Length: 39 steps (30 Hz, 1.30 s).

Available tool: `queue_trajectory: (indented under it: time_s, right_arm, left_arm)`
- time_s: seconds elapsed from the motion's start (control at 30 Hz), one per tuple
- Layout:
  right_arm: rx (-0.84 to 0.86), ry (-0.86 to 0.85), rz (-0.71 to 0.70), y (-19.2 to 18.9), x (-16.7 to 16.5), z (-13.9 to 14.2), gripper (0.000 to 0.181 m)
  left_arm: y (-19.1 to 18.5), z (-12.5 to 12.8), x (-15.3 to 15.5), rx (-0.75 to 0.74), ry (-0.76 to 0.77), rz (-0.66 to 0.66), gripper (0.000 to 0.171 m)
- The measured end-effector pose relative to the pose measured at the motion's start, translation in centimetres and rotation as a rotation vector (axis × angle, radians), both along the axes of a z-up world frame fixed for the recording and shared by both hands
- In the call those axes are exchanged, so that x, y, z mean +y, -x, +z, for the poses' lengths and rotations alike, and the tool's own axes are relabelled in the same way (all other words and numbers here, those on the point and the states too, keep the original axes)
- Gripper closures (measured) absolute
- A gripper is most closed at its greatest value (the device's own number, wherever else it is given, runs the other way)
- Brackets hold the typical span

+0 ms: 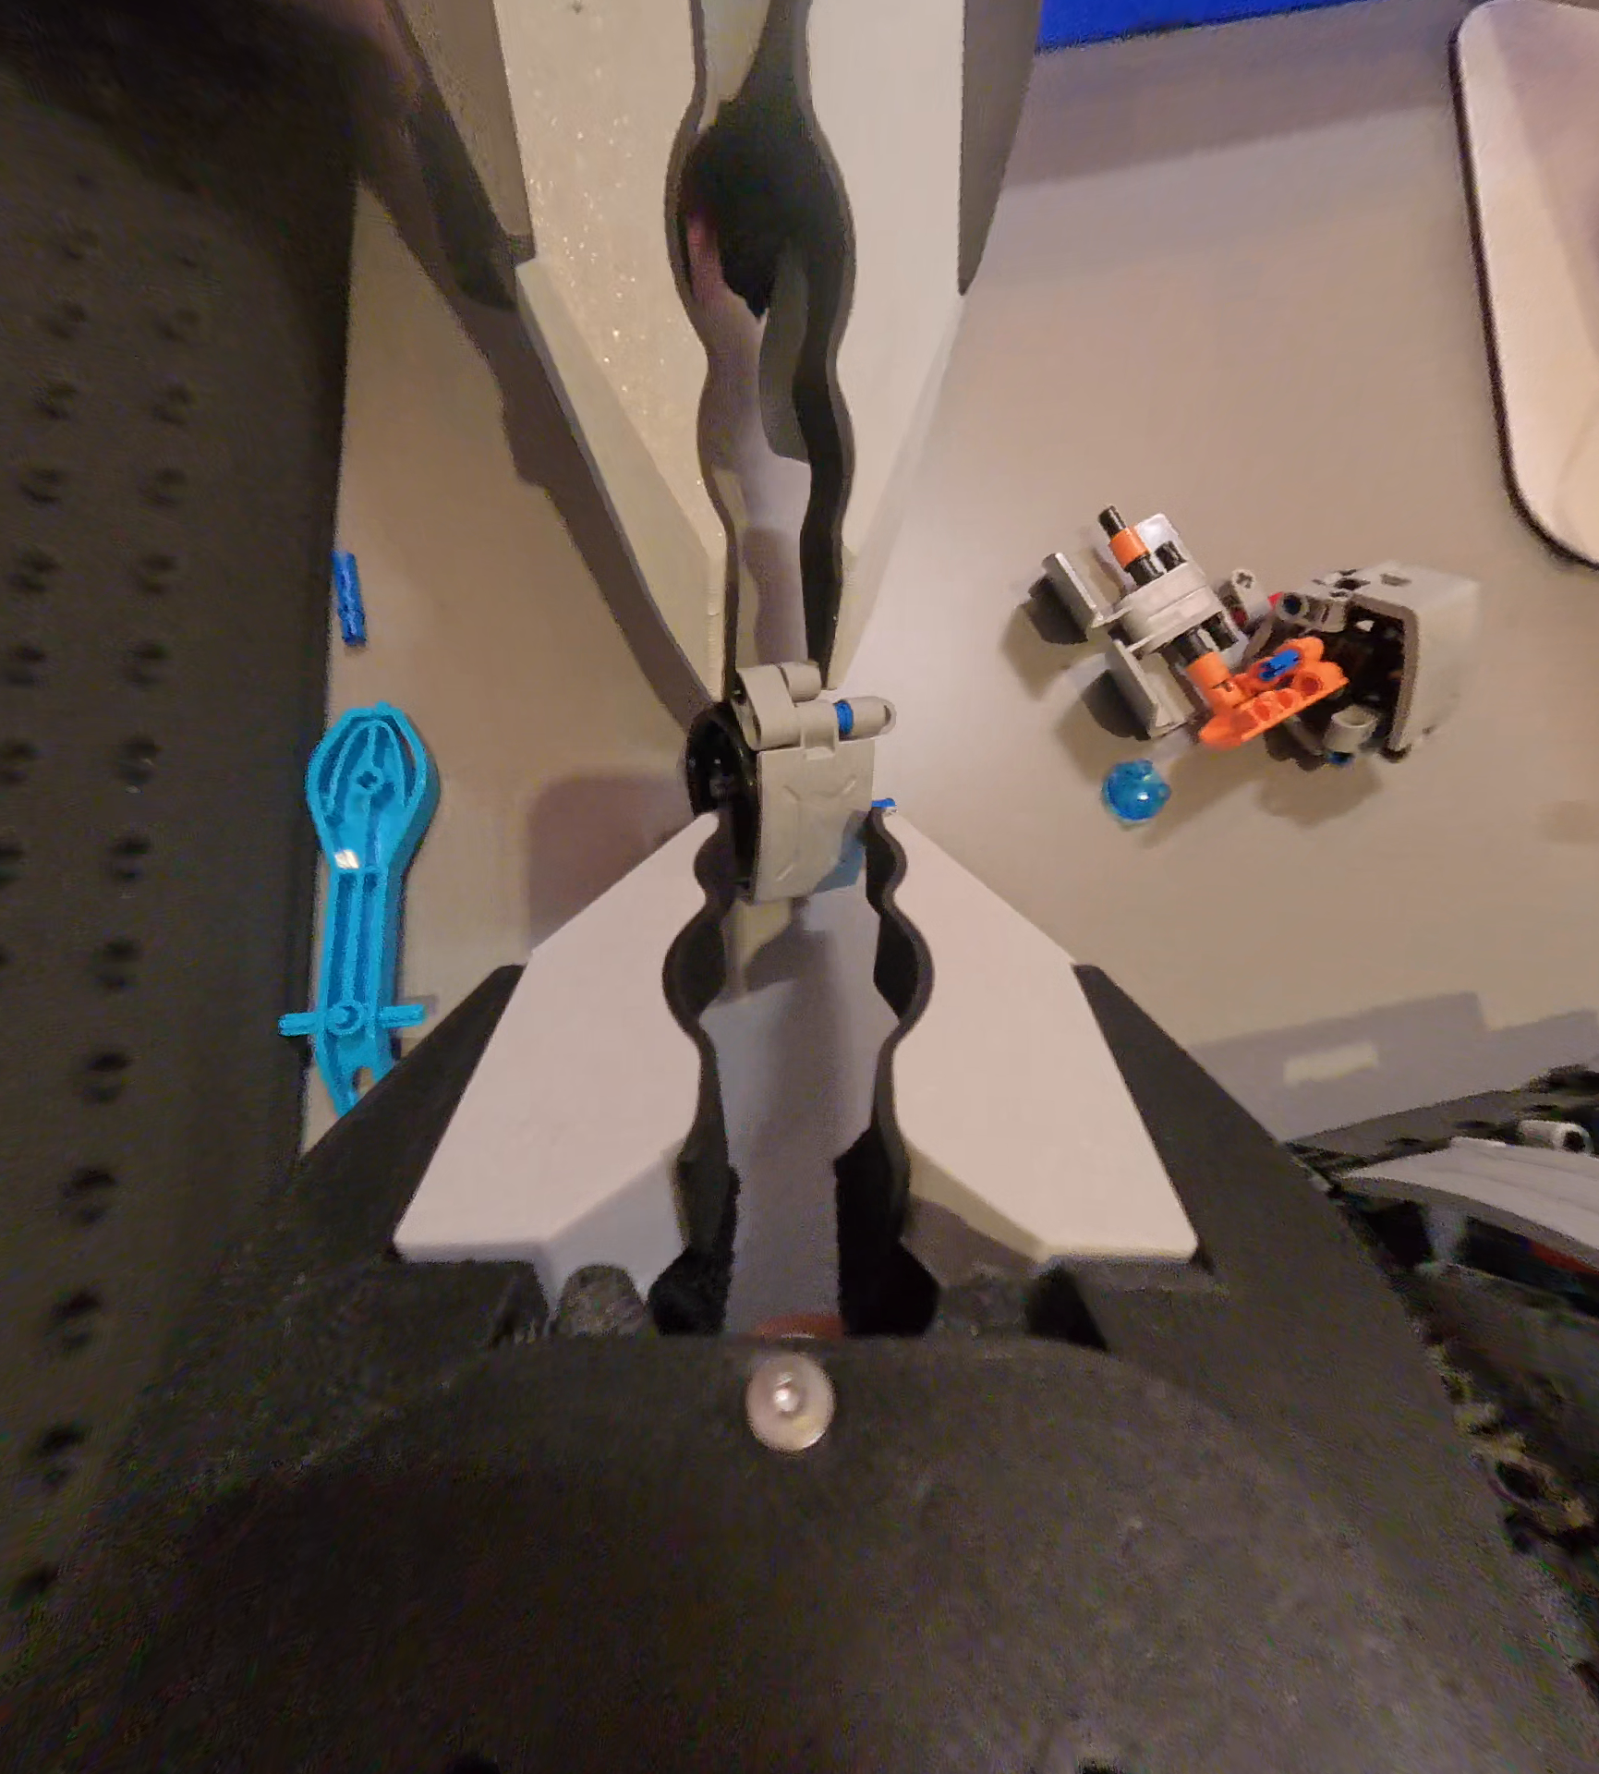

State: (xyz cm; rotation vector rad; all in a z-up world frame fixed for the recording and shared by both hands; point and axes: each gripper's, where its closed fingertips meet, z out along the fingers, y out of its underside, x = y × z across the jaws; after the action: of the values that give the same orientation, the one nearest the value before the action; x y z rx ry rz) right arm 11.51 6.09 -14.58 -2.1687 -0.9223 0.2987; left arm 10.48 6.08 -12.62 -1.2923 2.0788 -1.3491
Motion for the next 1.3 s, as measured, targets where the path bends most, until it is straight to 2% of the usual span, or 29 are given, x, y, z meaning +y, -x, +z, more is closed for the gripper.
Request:
queue_trajectory:
  time_s: [0.1, 0.2, 0.3, 0.43, 0.53, 0.6, 0.67, 0.83, 0.93, 1.07, 1.17, 1.3]
  right_arm:
    - [0.141, 0.0, -0.033, -0.2, 0.2, 1.6, 0.158]
    - [0.263, 0.023, -0.076, -0.6, 0.5, 2.4, 0.158]
    - [0.376, 0.047, -0.123, -1.0, 0.9, 3.0, 0.158]
    - [0.545, 0.064, -0.145, -1.0, 1.1, 4.5, 0.158]
    - [0.604, 0.06, -0.125, 0.1, 1.0, 5.4, 0.158]
    - [0.624, 0.069, -0.116, 0.7, 0.9, 5.5, 0.158]
    - [0.643, 0.064, -0.112, 0.9, 0.8, 5.8, 0.158]
    - [0.718, -0.006, -0.084, 0.8, 0.7, 8.0, 0.155]
    - [0.73, -0.015, -0.081, 0.7, 0.6, 8.4, 0.152]
    - [0.747, 0.025, -0.059, 1.3, 0.4, 8.1, 0.134]
    - [0.725, 0.032, -0.037, 1.9, 0.3, 7.8, 0.131]
    - [0.673, -0.034, -0.031, 1.7, 0.4, 8.2, 0.127]
  left_arm:
    - [-0.2, 1.2, 0.3, -0.062, 0.004, 0.012, 0.155]
    - [-0.1, 1.7, 0.4, -0.111, -0.041, 0.011, 0.135]
    - [-0.5, 1.6, 1.5, -0.199, -0.272, 0.068, 0.107]
    - [-0.9, 2.1, 2.1, -0.301, -0.511, 0.107, 0.092]
    - [-1.4, 2.0, 1.4, -0.349, -0.658, 0.112, 0.094]
    - [-1.4, 2.9, 0.6, -0.42, -0.706, 0.105, 0.117]
    - [-1.3, 3.5, 0.5, -0.451, -0.724, 0.116, 0.119]
    - [-1.0, 4.6, 1.1, -0.46, -0.601, 0.145, 0.121]
    - [-0.6, 5.4, 0.6, -0.492, -0.541, 0.116, 0.121]
    - [-0.5, 5.5, 0.2, -0.503, -0.542, 0.101, 0.121]
    - [-0.6, 5.3, 0.4, -0.498, -0.585, 0.109, 0.121]
    - [-0.7, 5.9, 0.9, -0.501, -0.557, 0.141, 0.121]
